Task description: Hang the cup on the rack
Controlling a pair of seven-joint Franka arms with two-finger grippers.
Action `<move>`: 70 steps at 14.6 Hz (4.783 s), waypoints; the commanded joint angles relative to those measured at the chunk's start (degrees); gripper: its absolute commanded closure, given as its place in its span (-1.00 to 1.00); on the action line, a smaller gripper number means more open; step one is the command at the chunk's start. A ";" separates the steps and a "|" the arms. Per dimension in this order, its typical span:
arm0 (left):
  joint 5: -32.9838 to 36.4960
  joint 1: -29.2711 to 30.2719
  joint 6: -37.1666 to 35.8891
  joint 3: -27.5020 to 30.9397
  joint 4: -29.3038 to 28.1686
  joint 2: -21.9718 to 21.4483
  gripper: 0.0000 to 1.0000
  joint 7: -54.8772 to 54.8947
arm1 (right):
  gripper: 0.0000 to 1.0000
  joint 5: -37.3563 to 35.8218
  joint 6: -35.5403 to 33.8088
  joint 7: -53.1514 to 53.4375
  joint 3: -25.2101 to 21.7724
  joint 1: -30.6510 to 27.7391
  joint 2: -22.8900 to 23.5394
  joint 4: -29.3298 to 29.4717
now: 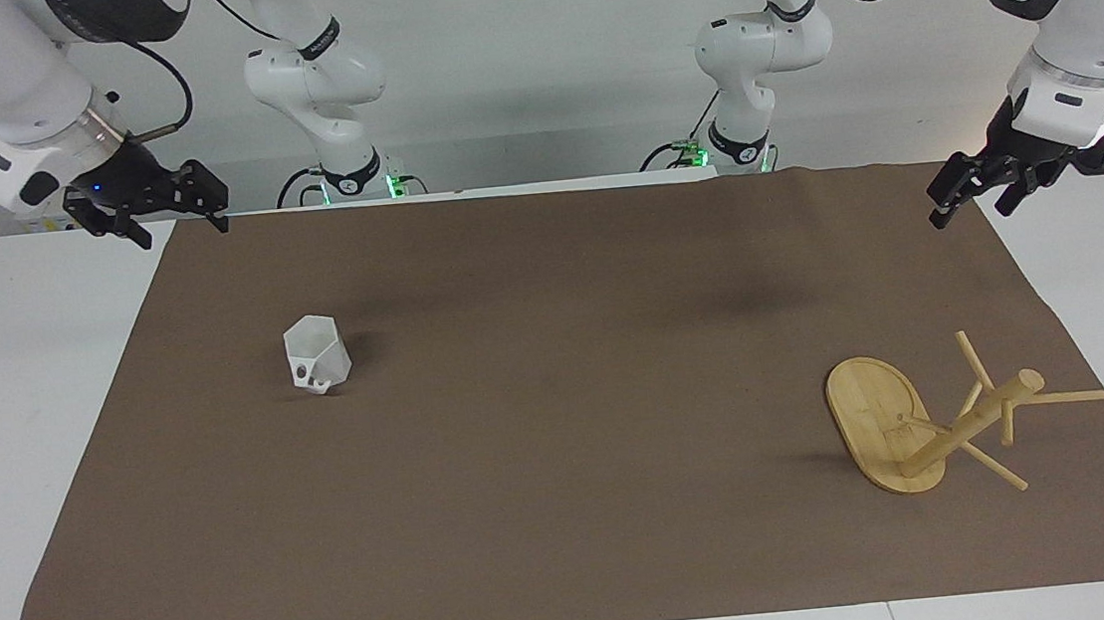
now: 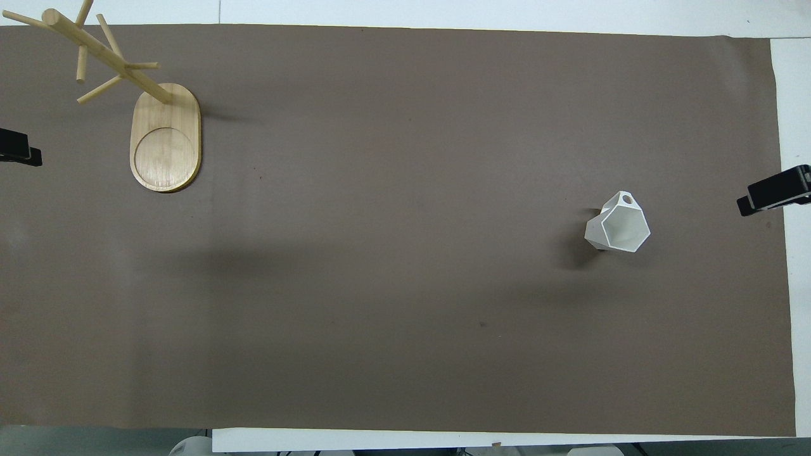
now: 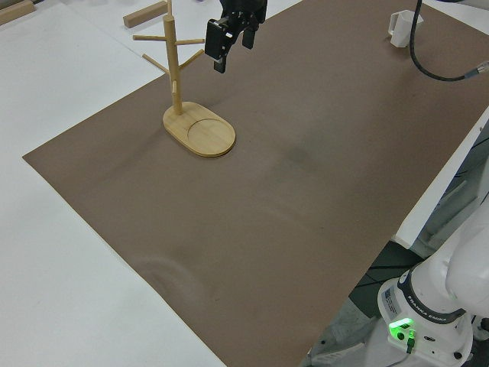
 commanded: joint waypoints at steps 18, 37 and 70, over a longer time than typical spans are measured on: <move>0.79 -0.73 0.74 -0.16 -2.06 -0.93 -0.99 0.04 | -1.00 50.96 11.46 -119.05 0.22 -29.03 20.72 -29.15; 0.79 -0.82 0.65 -0.60 -2.06 -1.01 -0.99 -0.14 | -1.00 64.69 17.44 -132.64 0.13 -20.58 18.26 -40.86; 0.09 -38.68 26.22 -0.69 -3.47 7.42 -0.99 -53.48 | 0.75 77.96 35.79 -102.86 2.07 14.56 3.76 -36.82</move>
